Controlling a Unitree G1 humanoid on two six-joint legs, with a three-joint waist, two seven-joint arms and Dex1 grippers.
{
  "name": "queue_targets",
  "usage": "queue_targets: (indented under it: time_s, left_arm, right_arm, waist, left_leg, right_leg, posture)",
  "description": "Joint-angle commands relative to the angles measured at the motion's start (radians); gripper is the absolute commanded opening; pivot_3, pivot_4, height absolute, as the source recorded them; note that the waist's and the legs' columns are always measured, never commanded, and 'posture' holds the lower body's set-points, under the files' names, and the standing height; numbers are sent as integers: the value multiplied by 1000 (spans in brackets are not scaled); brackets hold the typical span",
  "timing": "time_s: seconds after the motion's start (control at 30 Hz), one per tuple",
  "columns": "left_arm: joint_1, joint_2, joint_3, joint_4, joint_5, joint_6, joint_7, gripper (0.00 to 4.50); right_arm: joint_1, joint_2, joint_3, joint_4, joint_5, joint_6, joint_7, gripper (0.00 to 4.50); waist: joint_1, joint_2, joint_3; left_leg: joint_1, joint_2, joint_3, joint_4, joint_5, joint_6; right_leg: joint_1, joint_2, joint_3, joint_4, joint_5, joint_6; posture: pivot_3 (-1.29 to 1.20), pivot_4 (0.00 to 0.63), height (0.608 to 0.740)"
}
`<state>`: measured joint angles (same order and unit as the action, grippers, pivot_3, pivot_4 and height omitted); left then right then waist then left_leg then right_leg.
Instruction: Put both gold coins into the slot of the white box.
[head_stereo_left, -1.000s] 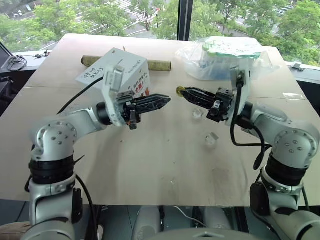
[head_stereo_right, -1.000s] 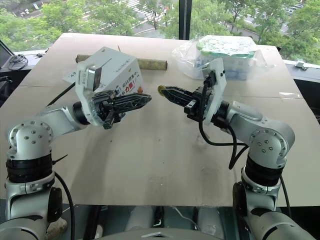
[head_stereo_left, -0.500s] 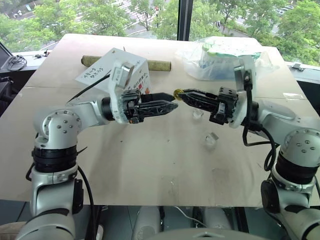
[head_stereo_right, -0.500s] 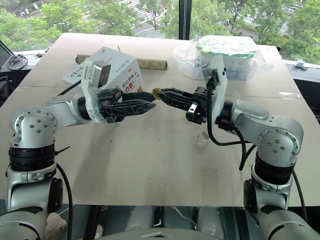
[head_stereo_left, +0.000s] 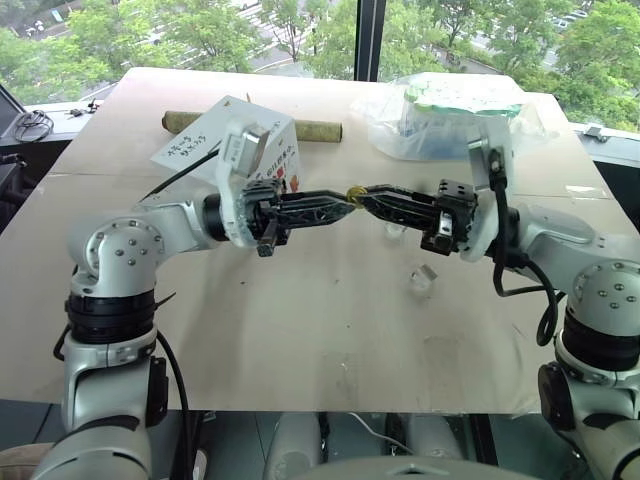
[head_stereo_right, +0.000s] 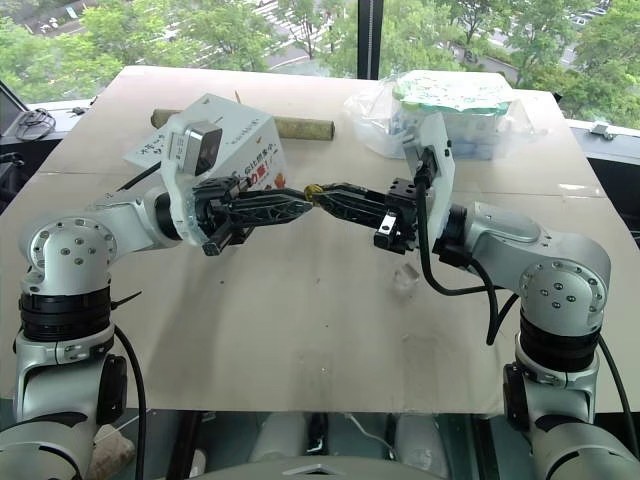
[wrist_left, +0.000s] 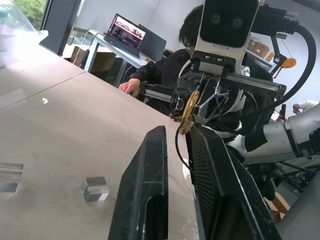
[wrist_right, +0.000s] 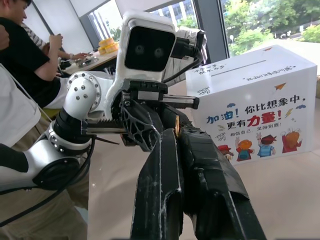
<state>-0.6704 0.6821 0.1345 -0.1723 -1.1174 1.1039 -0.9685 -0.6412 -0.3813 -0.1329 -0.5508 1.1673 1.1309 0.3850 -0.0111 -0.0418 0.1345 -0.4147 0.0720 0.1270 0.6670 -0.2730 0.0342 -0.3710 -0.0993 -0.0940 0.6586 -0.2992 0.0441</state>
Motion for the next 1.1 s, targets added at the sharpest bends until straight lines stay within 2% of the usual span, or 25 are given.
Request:
queue_targets:
  time_s: [0.03,0.6,0.67,0.7,1.03,1.1]
  left_arm:
    - [-28,5,2,-17,0,-12,-18,751]
    - [-34,8,-22,-5,40,-28,-93,751]
    - [-35,6,-21,-3,40,-27,-97,112]
    - [-36,6,-21,-1,40,-25,-100,46]
    - [-19,6,-13,-12,58,-45,-111,46]
    - [-7,7,-2,-21,64,-56,-99,0]
  right_arm:
    - [0,-22,6,-30,32,-32,9,0]
    - [11,-57,57,-37,59,-70,1,0]
    - [13,-62,60,-39,62,-71,0,0]
    - [13,-64,61,-39,64,-72,0,0]
    - [28,-81,77,-44,36,-137,31,0]
    - [40,-88,63,-48,50,-157,57,621]
  waist:
    - [0,0,0]
    - [1,0,0]
    - [1,0,0]
    - [1,0,0]
    - [1,0,0]
    - [1,0,0]
  left_leg:
    - [0,0,0,0,0,0]
    - [0,0,0,0,0,0]
    - [0,0,0,0,0,0]
    - [0,0,0,0,0,0]
    - [0,0,0,0,0,0]
    - [0,0,0,0,0,0]
  right_leg:
    - [0,0,0,0,0,0]
    - [0,0,0,0,0,0]
    - [0,0,0,0,0,0]
    - [0,0,0,0,0,0]
    - [0,0,0,0,0,0]
    - [0,0,0,0,0,0]
  posture:
    - [0,150,740]
    - [0,150,740]
    - [0,150,740]
    - [0,150,740]
    - [0,150,740]
    - [0,150,740]
